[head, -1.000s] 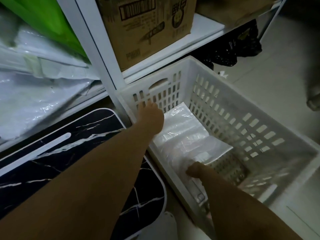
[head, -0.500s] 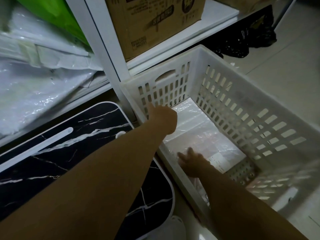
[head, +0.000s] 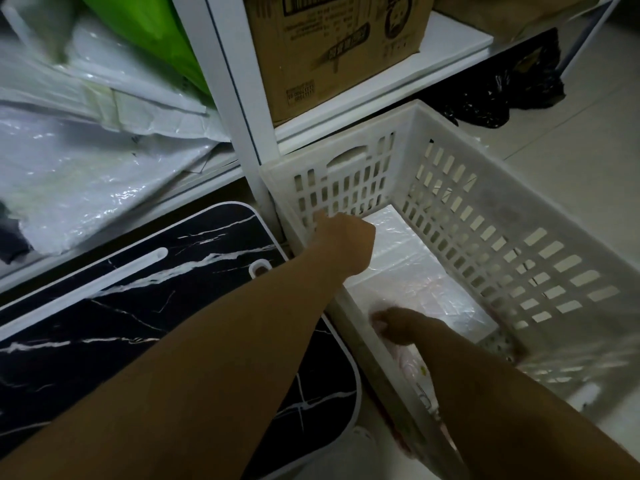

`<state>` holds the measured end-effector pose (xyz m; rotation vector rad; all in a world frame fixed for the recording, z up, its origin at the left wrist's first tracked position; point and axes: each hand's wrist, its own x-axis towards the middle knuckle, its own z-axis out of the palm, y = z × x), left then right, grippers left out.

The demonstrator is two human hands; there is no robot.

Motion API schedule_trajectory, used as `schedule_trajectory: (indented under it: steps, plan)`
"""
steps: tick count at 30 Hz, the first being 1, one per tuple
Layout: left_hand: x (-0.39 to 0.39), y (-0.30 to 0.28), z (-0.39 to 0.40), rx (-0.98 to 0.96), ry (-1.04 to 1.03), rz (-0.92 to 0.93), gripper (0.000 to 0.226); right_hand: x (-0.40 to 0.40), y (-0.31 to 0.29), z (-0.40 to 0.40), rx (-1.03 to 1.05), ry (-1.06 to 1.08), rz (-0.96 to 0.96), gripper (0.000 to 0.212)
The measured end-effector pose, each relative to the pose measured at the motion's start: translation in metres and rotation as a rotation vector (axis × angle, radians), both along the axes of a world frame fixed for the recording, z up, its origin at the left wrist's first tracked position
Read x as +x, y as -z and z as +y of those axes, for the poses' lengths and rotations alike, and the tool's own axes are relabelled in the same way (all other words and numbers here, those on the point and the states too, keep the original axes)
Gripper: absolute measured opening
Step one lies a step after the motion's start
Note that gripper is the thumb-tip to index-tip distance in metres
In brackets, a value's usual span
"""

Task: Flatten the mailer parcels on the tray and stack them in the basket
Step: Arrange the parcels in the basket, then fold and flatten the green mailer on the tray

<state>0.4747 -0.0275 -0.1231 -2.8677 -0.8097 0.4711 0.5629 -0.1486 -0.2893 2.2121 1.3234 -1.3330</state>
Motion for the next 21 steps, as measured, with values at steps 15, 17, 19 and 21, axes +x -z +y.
schedule_trajectory:
  steps: [15,17,19,21]
  plan:
    - [-0.137,-0.107,0.002,-0.007,-0.268,-0.337,0.02,-0.046,-0.234,0.075,0.725,0.143,-0.473,0.026]
    - [-0.17,-0.115,0.01,0.025,-0.355,-0.334,0.022,-0.077,-0.252,0.088,0.796,0.084,-0.47,0.028]
    - [-0.202,-0.122,0.018,0.032,-0.439,-0.33,0.025,-0.107,-0.269,0.103,0.889,0.051,-0.466,0.027]
    - [-0.226,-0.127,0.023,0.018,-0.504,-0.338,0.026,-0.129,-0.284,0.114,0.977,0.04,-0.465,0.028]
